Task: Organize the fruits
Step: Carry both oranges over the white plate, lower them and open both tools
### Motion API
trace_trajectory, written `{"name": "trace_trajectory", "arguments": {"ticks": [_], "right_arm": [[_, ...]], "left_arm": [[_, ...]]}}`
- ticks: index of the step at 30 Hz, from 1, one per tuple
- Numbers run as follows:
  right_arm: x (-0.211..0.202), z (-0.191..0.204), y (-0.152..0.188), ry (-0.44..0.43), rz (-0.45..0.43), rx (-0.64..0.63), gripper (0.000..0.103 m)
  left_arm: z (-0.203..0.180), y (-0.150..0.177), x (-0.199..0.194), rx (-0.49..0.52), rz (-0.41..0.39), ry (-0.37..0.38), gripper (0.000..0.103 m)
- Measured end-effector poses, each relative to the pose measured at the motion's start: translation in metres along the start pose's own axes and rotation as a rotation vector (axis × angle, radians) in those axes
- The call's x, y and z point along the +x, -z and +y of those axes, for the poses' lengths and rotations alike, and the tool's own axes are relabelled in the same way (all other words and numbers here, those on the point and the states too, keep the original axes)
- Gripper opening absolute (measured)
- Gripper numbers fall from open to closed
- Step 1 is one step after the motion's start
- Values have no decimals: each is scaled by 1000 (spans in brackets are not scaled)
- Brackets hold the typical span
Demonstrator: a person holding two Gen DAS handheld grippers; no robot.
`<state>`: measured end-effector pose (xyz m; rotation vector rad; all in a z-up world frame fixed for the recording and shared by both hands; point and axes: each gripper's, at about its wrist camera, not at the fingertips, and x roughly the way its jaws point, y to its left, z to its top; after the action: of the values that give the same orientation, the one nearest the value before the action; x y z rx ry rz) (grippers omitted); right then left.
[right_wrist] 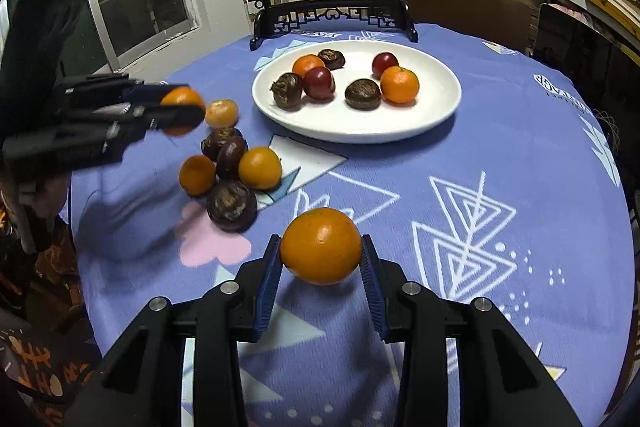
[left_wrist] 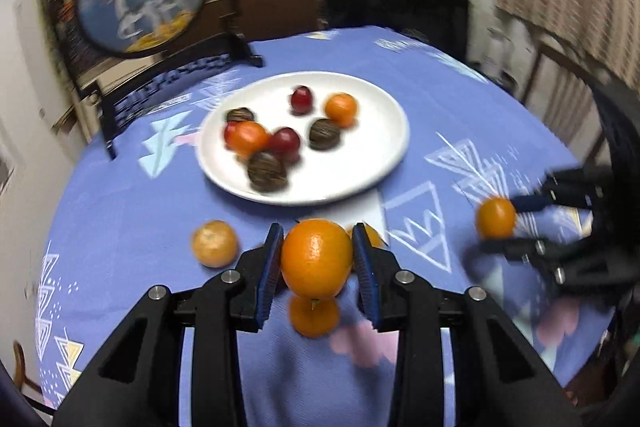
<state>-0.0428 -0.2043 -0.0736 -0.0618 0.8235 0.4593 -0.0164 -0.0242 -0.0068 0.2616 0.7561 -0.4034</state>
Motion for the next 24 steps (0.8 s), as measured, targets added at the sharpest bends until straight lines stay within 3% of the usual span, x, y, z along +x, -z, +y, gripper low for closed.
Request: {"name": "trace_trajectory", "arguments": {"ticks": [12, 24], "right_arm": [[-11, 5, -68, 6, -120, -29, 39], [8, -17, -126, -11, -208, 16, 39]], "left_arm": [[30, -59, 24, -106, -51, -93, 34], [40, -101, 64, -118, -83, -157, 34]]}}
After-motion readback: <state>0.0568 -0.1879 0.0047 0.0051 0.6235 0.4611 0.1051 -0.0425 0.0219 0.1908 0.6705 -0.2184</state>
